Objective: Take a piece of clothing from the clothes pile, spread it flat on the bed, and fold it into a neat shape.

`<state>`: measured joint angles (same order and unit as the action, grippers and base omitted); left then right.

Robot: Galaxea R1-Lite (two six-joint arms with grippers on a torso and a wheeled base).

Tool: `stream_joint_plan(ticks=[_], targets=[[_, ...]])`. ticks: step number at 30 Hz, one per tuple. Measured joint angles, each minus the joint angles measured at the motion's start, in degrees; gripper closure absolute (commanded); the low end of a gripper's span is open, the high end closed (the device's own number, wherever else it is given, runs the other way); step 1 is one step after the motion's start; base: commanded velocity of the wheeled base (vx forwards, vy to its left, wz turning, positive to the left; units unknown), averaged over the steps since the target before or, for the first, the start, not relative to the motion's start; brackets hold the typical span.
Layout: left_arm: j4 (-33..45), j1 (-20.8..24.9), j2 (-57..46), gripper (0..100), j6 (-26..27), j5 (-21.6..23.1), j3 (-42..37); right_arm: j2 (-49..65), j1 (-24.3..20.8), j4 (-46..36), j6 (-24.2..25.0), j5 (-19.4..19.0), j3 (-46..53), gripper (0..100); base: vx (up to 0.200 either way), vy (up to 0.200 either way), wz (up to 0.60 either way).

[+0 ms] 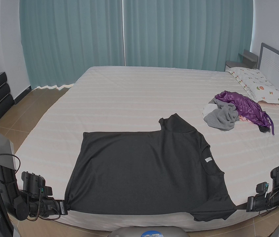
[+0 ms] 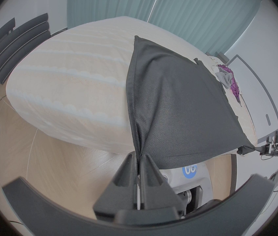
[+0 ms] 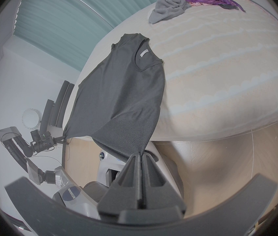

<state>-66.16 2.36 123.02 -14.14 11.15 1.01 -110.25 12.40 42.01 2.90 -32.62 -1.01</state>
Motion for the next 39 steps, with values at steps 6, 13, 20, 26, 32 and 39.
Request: stream_joint_plan(ticks=[6, 13, 20, 26, 32, 39], targets=[[6.1, 0.0, -3.3, 100, 0.3, 0.1, 0.0, 0.4, 0.9, -1.4, -1.2, -0.2, 0.0, 100, 0.000, 0.000, 0.00], [10.7, 0.1, -6.6, 100, 2.2, 0.2, 0.0, 2.5, 1.1, -6.0, -2.5, 0.1, 0.0, 100, 0.000, 0.000, 0.00], [14.0, 0.1, -8.4, 100, 3.4, 0.2, 0.0, 4.2, 1.1, -7.7, -2.9, 0.5, 0.0, 100, 0.000, 0.000, 0.00], [15.0, 0.2, -10.1, 100, 3.4, 0.2, 0.0, 6.5, 1.1, -8.6, -2.9, 0.2, 0.0, 100, 0.000, 0.000, 0.00], [13.5, 0.3, -10.7, 100, 2.0, 0.3, 1.4, 7.7, 1.1, -8.3, -2.3, -0.1, -0.9, 100, 0.000, 0.000, 0.00], [13.1, 0.9, -10.9, 100, -5.6, -0.1, 6.9, 7.9, 0.1, -8.3, 4.3, 0.2, -6.1, 100, 0.000, 0.000, 0.00]])
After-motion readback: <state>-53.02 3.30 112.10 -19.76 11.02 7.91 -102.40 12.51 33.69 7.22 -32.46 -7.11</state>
